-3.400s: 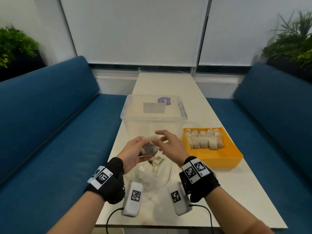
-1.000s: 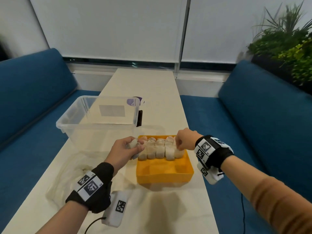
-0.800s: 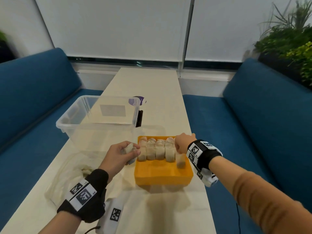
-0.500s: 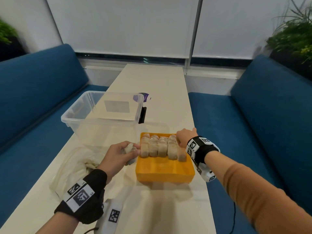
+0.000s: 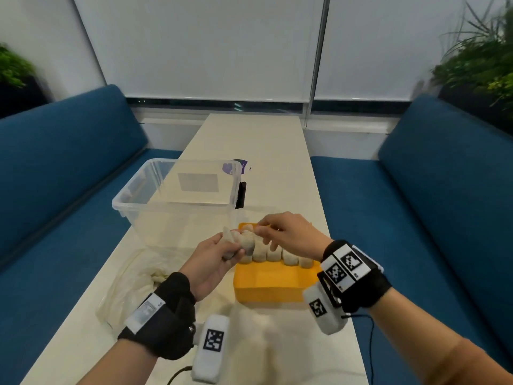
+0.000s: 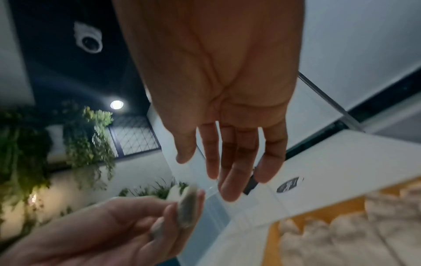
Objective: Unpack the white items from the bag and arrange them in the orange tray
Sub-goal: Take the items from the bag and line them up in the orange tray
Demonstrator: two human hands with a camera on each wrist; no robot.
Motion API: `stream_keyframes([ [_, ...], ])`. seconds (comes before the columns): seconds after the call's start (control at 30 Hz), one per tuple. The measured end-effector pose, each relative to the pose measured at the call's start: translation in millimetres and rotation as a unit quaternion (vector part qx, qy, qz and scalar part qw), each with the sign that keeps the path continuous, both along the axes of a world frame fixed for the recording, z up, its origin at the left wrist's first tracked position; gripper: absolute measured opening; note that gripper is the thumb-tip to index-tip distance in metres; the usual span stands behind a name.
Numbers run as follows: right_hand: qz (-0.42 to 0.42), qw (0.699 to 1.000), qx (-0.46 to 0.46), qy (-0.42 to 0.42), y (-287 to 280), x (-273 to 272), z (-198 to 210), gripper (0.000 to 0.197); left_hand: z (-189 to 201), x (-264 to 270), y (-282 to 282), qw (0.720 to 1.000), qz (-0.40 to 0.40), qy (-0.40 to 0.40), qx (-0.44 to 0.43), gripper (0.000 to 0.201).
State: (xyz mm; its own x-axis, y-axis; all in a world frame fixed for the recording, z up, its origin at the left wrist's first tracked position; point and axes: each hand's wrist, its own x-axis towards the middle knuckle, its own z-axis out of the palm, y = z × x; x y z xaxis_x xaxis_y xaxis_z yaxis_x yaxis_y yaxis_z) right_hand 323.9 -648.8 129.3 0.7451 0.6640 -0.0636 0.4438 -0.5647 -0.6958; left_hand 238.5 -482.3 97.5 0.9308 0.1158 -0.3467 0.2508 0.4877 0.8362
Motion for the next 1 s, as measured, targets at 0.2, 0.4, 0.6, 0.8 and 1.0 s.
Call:
stream_keyframes([
  [0.2, -0.099, 0.971, 0.177, 0.127, 17.9, -31.2, -17.1, 0.027, 8.8, -0.4, 3.7, 1.0, 0.009, -0.026, -0.004, 0.026],
  [0.4, -0.196, 0.903, 0.313, 0.219, 20.8, -38.7, -14.5, 0.021, 10.9, -2.6, 18.5, 0.996, 0.072, -0.042, -0.016, 0.024],
  [0.6, -0.184, 0.854, 0.391, 0.289, 32.2, -51.8, -2.9, 0.01, 16.5, -7.3, 12.2, 0.991, -0.023, -0.073, 0.106, 0.023],
  [0.8, -0.206, 0.928, 0.27, 0.155, 32.7, -48.4, 6.1, 0.023, 19.0, -2.6, 19.9, 0.966, -0.018, -0.091, 0.24, 0.011],
  [1.0, -0.133, 0.976, 0.147, -0.088, 26.7, -35.4, 30.3, 0.019, 22.6, 2.0, 28.3, 0.865, -0.037, -0.154, 0.477, 0.013],
])
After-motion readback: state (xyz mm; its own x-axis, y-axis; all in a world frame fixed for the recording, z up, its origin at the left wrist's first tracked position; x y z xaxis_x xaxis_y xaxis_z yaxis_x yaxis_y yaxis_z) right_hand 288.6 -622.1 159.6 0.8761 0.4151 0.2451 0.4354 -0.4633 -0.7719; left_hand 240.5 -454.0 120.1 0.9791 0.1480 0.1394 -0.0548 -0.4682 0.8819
